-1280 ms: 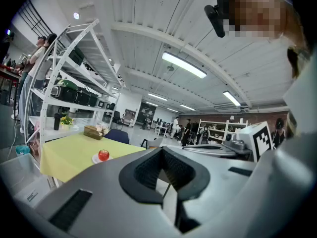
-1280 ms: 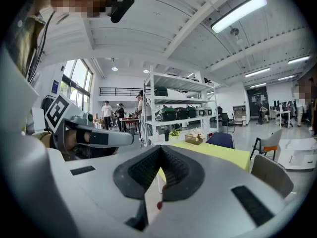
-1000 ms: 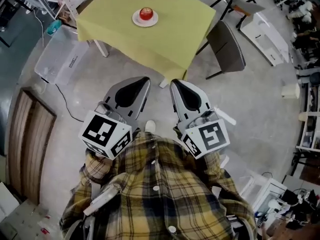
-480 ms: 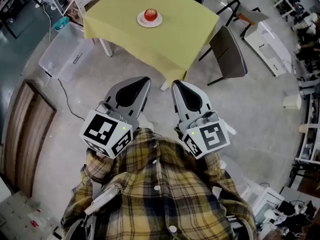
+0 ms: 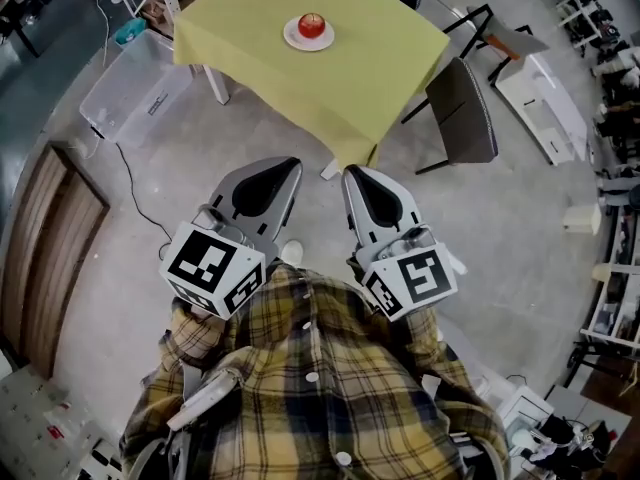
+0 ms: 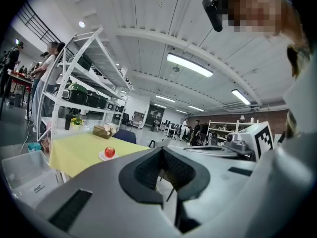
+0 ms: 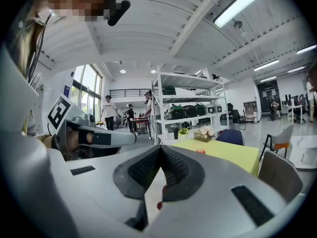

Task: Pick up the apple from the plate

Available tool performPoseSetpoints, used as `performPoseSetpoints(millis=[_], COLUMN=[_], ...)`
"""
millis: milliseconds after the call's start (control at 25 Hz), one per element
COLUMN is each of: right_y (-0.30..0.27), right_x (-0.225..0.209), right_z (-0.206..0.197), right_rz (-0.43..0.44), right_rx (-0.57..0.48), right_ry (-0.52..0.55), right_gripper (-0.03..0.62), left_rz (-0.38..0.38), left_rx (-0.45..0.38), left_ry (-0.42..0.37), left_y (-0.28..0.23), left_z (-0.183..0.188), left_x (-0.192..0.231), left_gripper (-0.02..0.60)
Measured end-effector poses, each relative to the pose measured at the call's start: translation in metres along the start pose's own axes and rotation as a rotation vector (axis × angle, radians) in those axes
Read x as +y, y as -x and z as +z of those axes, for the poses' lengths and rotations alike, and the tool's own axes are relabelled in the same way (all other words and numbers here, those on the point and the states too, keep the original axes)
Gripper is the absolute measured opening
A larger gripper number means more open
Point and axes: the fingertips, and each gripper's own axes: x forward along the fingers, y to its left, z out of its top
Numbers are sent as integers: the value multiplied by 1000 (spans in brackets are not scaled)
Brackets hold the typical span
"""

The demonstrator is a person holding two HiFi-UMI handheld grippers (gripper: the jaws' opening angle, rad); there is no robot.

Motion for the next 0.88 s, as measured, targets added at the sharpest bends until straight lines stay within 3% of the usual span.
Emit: performPoseSetpoints(millis=[360,880], right_y=[-57,-191], right_x=[-8,-30], right_z=[4,30], right_rz=[9,-78], right_rx=[15,9], right_ry=[-6,-36], right_gripper=[-3,-3], left_rz=[-2,-91], left_rx=[19,69], left_ry=[11,-13], left_y=[-20,-66], left_z=[10,53], left_x=[50,175], left_gripper=[8,8])
